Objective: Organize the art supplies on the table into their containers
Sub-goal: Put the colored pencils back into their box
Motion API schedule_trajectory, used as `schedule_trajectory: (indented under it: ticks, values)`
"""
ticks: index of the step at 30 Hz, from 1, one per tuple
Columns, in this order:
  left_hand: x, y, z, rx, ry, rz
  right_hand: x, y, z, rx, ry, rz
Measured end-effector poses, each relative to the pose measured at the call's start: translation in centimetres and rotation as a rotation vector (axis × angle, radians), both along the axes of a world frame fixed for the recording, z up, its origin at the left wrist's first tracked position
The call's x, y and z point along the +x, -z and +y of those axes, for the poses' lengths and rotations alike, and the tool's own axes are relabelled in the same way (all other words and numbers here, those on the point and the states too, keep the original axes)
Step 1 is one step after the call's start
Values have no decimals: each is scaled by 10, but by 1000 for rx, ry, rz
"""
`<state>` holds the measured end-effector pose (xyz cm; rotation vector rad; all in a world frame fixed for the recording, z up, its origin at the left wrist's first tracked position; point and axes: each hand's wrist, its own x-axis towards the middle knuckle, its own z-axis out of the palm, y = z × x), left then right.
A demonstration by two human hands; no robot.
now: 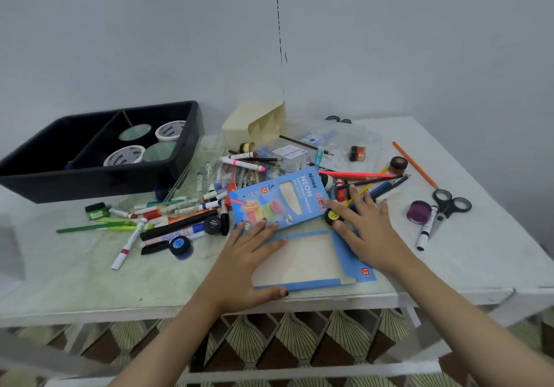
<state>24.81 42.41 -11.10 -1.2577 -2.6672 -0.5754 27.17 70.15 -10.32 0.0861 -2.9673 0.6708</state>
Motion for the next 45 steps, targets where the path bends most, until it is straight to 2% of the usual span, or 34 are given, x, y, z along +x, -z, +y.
schedule_trajectory:
  ticks: [5,8,12,17,20,23,28,34,39,42,43,45]
  values:
    - [-2,0,1,28,18,-2,5,-4,6,-58,71,24]
    - [-4,-3,4,75,13,-17,9,-5,8,-110,40,-21]
    - [-10,-13,19,159,4,48,6,-11,18,-155,72,9]
    - [-31,-28,50,217,-43,66,-7,-20,61,-25,271,160]
    - [-44,-40,77,226,-42,57,-16,-30,85,-41,331,232]
    - [-56,-49,104,258,-42,17,-28,-38,104,8,387,208]
    - [-63,-55,135,299,-37,-39,-50,-40,116,135,297,102]
    - [-65,-55,145,326,-72,-104,-60,-45,121,59,246,168]
    - [-68,-50,147,274,-90,-78,-63,-38,123,172,171,87]
    - [-74,-40,144,201,-76,-14,-64,-38,124,94,150,139]
    - [-75,-36,142,178,-72,4,-64,-40,124,7,145,182]
    - [-76,-31,139,161,-58,17,-59,-51,117,-306,190,256]
